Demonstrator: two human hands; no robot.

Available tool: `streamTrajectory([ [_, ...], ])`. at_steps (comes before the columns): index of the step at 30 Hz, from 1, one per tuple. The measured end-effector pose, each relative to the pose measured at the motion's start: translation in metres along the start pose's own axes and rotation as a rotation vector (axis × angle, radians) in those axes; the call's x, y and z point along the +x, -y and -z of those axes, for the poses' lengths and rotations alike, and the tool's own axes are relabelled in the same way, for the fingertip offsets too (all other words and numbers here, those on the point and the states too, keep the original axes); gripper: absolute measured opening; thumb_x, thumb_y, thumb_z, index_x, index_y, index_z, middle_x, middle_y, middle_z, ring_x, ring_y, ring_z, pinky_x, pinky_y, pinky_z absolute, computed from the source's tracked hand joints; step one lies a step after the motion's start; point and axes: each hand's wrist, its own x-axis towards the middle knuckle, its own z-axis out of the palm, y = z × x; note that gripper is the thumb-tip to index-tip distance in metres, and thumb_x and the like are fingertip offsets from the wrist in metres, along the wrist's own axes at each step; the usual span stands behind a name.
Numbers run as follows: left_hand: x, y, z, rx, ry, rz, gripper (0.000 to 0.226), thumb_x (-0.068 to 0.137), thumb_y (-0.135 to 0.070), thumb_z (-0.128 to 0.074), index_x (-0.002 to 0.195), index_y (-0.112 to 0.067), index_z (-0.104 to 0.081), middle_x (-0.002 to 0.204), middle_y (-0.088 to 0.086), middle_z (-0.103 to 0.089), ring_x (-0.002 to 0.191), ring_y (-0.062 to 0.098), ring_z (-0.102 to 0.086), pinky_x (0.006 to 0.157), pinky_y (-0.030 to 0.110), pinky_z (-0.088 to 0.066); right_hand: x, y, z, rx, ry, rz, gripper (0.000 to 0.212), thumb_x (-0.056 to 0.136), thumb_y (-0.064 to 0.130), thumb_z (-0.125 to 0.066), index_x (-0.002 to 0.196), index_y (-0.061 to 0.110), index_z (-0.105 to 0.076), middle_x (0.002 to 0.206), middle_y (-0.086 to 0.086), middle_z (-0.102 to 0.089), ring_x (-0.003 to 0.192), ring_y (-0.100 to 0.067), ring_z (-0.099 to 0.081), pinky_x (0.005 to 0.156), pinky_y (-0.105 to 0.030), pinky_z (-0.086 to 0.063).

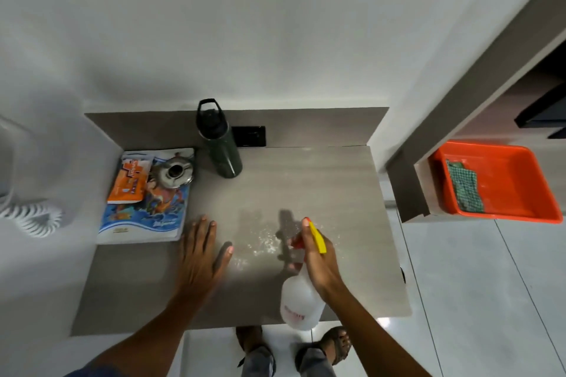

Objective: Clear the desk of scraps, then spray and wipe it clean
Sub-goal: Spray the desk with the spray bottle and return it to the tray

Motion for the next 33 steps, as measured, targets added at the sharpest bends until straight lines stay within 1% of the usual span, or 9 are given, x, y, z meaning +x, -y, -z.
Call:
streamTrajectory([
  [3,-0.012,0.038,0.0,-0.041,0.052,-0.028,0.082,0.106,-0.062,-0.035,0.166,-0.007,-0.042,0.177,0.016,-0.032,0.165,0.037,-0.032,0.132,0.056,-0.032,-0.01,-0.02,-0.032,-0.067,0.012,-0.046,0.06,0.109,0.057,-0.055,0.086,0.007,-0.079,0.083,-0.01,-0.082,0.068,-0.026,-0.079,0.059,-0.036,-0.063],
  [7,-0.021,0.062,-0.003,-0.057,0.068,-0.095,0.079,0.106,-0.059,-0.037,0.169,-0.01,-0.036,0.179,0.013,-0.029,0.167,0.032,-0.028,0.135,0.055,-0.027,-0.018,-0.052,-0.064,-0.198,-0.022,-0.08,0.065,0.105,0.064,-0.055,0.08,0.009,-0.078,0.082,-0.017,-0.082,0.082,-0.028,-0.08,0.078,-0.034,-0.064],
  [11,-0.022,0.059,-0.005,-0.063,0.048,-0.076,0.079,0.107,-0.058,-0.037,0.168,-0.008,-0.037,0.179,0.014,-0.03,0.167,0.032,-0.029,0.136,0.055,-0.026,-0.02,-0.075,-0.087,-0.228,-0.1,-0.078,0.063,0.101,0.065,-0.062,0.079,0.007,-0.074,0.076,-0.017,-0.077,0.072,-0.034,-0.077,0.075,-0.05,-0.066],
  [14,-0.023,0.057,-0.007,-0.073,0.048,-0.063,0.08,0.108,-0.059,-0.034,0.17,-0.01,-0.032,0.181,0.011,-0.024,0.169,0.028,-0.023,0.137,0.053,-0.023,-0.018,-0.078,-0.085,-0.186,-0.199,-0.083,0.059,0.101,0.065,-0.062,0.073,0.013,-0.069,0.065,-0.006,-0.069,0.062,-0.024,-0.068,0.063,-0.042,-0.06],
  [16,-0.024,0.059,-0.008,-0.063,0.042,-0.063,0.08,0.108,-0.06,-0.033,0.171,-0.012,-0.03,0.182,0.009,-0.021,0.17,0.027,-0.021,0.138,0.052,-0.022,-0.015,-0.076,-0.073,-0.183,-0.285,-0.097,0.061,0.104,0.063,-0.058,0.084,0.008,-0.075,0.077,-0.009,-0.076,0.068,-0.023,-0.073,0.062,-0.035,-0.059],
  [20,-0.025,0.06,-0.013,-0.032,0.039,-0.064,0.082,0.107,-0.063,-0.033,0.173,-0.014,-0.026,0.184,0.007,-0.017,0.171,0.025,-0.019,0.138,0.051,-0.021,-0.012,-0.07,-0.045,-0.175,-0.35,-0.056,0.069,0.11,0.062,-0.047,0.079,0.008,-0.076,0.083,-0.015,-0.08,0.084,-0.033,-0.077,0.082,-0.044,-0.063],
  [27,-0.023,0.059,-0.015,0.016,0.057,-0.056,0.092,0.103,-0.074,-0.029,0.171,-0.012,-0.03,0.182,0.009,-0.021,0.169,0.029,-0.025,0.138,0.051,-0.021,-0.014,-0.07,0.004,-0.22,-0.506,0.024,0.071,0.101,0.073,-0.049,0.068,0.011,-0.064,0.06,-0.006,-0.068,0.062,-0.026,-0.068,0.06,-0.033,-0.052],
  [30,-0.025,0.059,-0.015,0.033,0.057,-0.056,0.092,0.103,-0.073,-0.03,0.172,-0.012,-0.029,0.182,0.009,-0.021,0.169,0.03,-0.024,0.138,0.052,-0.021,-0.019,-0.081,0.029,-0.144,-0.429,-0.002,0.071,0.101,0.074,-0.052,0.072,0.011,-0.066,0.07,-0.01,-0.076,0.071,-0.03,-0.073,0.074,-0.044,-0.064],
  [33,-0.025,0.059,-0.015,0.037,0.059,-0.055,0.091,0.103,-0.071,-0.032,0.172,-0.013,-0.027,0.183,0.009,-0.019,0.17,0.029,-0.022,0.138,0.052,-0.02,-0.027,-0.09,0.052,-0.009,-0.382,-0.114,0.072,0.106,0.07,-0.051,0.087,0.005,-0.074,0.09,-0.019,-0.084,0.091,-0.04,-0.08,0.091,-0.051,-0.064],
])
